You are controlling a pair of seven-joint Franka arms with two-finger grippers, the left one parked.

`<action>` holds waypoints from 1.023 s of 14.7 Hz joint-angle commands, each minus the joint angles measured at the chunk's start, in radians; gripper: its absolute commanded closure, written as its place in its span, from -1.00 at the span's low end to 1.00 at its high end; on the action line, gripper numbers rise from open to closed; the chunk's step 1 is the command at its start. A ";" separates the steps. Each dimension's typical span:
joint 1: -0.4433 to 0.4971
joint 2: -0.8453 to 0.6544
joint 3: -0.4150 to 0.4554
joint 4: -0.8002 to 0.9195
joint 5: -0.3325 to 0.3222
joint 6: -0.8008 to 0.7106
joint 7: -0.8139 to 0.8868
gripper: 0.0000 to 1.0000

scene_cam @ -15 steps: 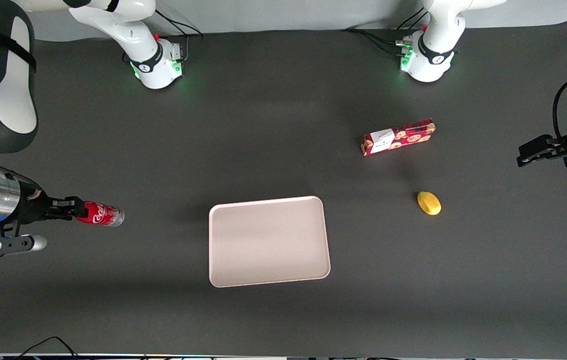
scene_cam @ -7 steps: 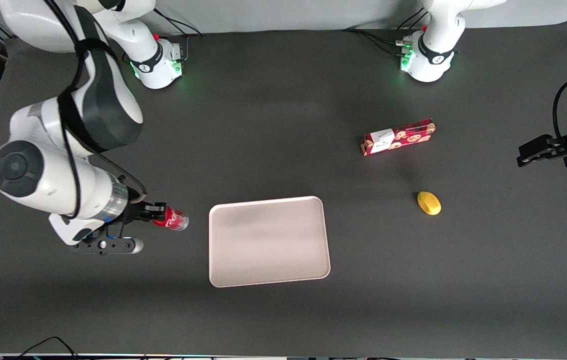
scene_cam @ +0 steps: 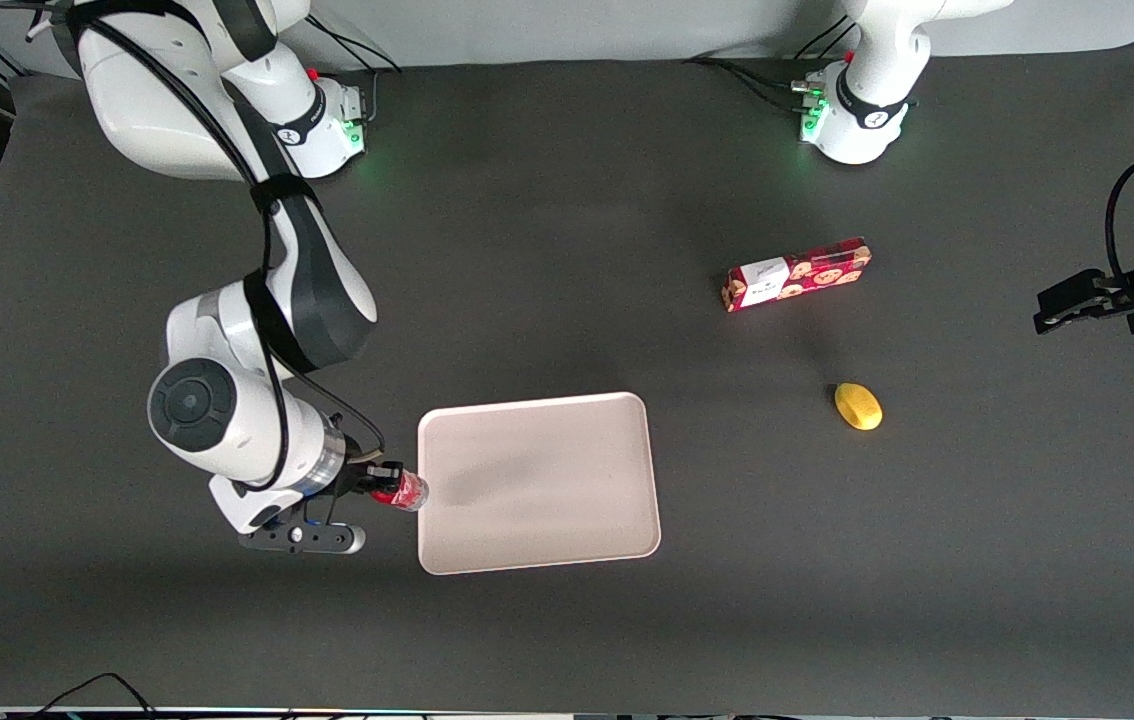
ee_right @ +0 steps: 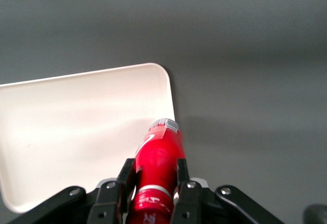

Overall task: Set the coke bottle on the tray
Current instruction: 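Lift the bottle and carry it over the white tray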

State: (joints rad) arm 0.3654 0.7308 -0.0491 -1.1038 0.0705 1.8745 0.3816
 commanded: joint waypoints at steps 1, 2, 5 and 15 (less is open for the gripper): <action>0.009 0.033 -0.008 0.003 0.002 0.049 0.023 1.00; 0.010 0.044 -0.006 -0.002 0.000 0.049 0.023 1.00; 0.032 0.064 -0.006 -0.011 0.003 0.110 0.031 1.00; 0.040 0.099 -0.005 -0.033 -0.001 0.158 0.080 0.83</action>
State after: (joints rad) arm 0.3987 0.8312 -0.0482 -1.1388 0.0705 2.0234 0.4328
